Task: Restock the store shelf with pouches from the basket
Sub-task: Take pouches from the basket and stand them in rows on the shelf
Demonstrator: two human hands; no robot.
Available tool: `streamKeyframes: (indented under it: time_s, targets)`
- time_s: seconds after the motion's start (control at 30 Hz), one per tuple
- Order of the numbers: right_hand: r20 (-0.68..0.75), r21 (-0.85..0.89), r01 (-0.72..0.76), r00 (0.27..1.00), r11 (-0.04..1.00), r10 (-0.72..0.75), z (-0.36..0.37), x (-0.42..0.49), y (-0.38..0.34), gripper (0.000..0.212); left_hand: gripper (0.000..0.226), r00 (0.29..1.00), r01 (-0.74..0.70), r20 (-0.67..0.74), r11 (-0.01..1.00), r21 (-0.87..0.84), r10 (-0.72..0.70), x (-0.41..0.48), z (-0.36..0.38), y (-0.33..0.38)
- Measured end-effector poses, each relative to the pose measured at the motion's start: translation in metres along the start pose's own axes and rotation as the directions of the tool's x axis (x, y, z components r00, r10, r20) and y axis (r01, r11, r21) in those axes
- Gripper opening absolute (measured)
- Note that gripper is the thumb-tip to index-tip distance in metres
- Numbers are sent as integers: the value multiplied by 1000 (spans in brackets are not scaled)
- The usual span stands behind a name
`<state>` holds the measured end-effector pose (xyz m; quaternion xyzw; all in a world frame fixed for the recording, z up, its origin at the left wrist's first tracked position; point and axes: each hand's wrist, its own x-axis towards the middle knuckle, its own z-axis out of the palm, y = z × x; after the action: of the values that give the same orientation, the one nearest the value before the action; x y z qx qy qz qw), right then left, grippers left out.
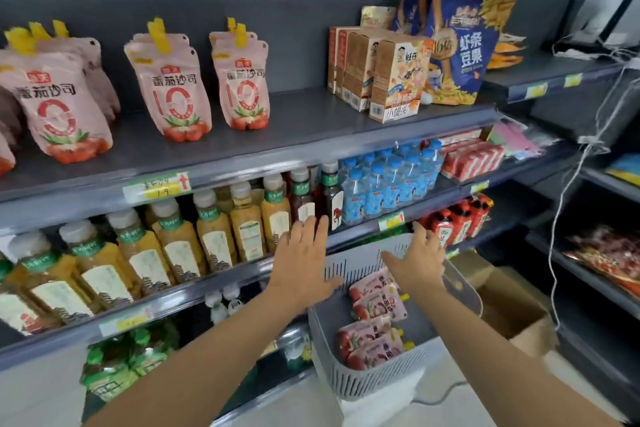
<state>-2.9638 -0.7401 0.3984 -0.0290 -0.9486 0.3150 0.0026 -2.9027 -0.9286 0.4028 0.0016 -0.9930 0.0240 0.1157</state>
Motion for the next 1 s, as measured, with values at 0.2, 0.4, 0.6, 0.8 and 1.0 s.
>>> streamKeyframes:
  time_s: [0.2, 0.4, 0.6, 0.8, 1.0]
  targets:
    - [214, 36, -85, 974, 996, 75, 24, 43, 67, 83, 102, 983, -39, 178, 998, -45, 46, 26, 71, 51]
    - [359, -3, -166, 920, 986, 155, 59, 94, 120, 81, 97, 932, -7, 361, 999, -50, 24, 53, 147, 91]
    - [492, -130, -208, 836, 970, 245, 95, 128, 153, 72, 108, 845, 39, 534, 999, -38, -13, 56, 208, 116]
    - [506, -120, -363, 779, 924, 371, 117, 139, 174, 83, 107, 725, -105, 682, 994, -21, 91, 49, 251, 137]
    - [532, -178, -399, 730, 899, 429, 127, 141, 189, 84, 71, 511, -548, 697, 815, -187, 503, 35, 290, 147]
